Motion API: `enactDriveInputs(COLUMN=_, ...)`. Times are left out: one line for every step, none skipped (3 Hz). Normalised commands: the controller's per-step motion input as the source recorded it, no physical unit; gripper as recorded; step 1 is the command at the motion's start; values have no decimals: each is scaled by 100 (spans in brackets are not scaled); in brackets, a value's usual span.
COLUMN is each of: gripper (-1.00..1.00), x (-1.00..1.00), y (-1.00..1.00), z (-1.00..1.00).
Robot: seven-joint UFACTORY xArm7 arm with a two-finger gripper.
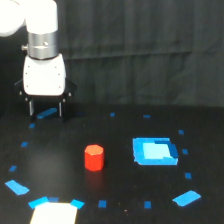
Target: Pick up the red object from the table
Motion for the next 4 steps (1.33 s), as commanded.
enactDriveInputs(gripper=100, x=100, y=-100, z=-30)
enactDriveInputs(gripper=100, x=92, y=-100, z=10)
enactDriveInputs(gripper=100, x=100, y=-100, z=-1)
enactDriveInputs(gripper=9, x=100, y=-31, z=-100)
